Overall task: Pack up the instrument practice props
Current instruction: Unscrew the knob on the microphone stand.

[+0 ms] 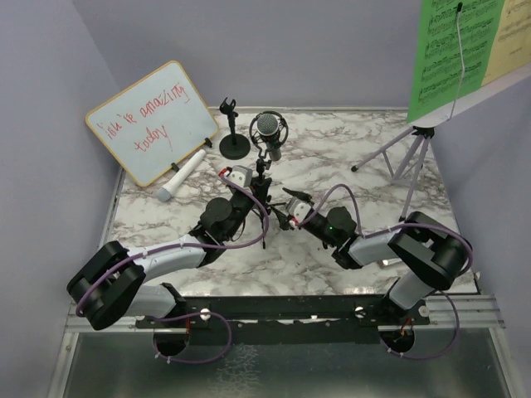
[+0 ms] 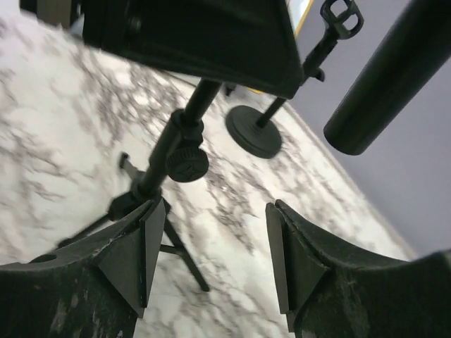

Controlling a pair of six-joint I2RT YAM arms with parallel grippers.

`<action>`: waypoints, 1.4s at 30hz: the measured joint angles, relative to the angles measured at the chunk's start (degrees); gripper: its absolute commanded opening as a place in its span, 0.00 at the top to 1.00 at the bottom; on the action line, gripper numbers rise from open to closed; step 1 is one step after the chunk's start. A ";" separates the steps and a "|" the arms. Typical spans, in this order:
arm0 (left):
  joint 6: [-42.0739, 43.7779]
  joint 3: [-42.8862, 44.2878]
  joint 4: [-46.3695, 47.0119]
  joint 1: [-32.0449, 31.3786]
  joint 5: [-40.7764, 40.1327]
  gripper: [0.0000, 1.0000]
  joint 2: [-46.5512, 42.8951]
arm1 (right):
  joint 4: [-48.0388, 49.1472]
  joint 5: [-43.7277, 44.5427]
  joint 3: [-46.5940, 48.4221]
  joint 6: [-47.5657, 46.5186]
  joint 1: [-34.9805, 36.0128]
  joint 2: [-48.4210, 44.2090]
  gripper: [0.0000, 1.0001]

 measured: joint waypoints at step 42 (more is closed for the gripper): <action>-0.04 0.74 -3.32 -0.02 1.33 0.99 -1.18 | 8.48 -22.08 6.36 89.20 -12.37 10.05 0.82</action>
